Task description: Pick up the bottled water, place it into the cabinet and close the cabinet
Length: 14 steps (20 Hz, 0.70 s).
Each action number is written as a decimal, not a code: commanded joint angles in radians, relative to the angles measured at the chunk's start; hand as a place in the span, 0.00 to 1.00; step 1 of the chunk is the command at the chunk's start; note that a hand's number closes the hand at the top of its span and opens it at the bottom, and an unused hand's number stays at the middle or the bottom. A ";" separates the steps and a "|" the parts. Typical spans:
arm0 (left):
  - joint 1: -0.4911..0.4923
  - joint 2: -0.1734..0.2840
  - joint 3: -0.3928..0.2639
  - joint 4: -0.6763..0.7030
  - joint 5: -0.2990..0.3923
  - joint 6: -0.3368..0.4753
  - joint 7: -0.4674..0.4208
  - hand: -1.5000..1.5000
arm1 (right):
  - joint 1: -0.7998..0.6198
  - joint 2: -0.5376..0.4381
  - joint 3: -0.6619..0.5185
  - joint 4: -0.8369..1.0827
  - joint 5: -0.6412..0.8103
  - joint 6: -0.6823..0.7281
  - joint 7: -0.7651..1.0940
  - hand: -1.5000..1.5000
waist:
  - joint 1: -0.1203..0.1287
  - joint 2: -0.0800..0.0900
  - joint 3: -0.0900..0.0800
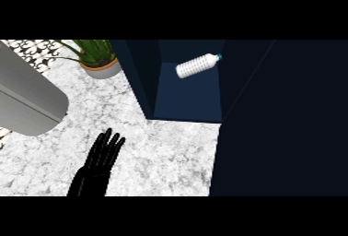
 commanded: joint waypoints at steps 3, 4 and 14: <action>0.151 0.157 0.079 -0.084 0.036 -0.108 -0.087 0.00 | -0.074 -0.094 0.064 -0.198 0.186 0.021 0.117 1.00 | -0.004 -0.002 -0.003; 0.161 0.186 0.088 -0.116 0.043 -0.111 -0.072 0.00 | -0.100 -0.100 0.067 -0.210 0.170 0.021 0.141 1.00 | 0.011 0.001 -0.003; 0.285 0.354 0.202 -0.133 0.110 -0.305 -0.156 0.00 | -0.346 0.033 0.287 -0.158 0.064 0.005 0.421 1.00 | 0.034 0.025 -0.003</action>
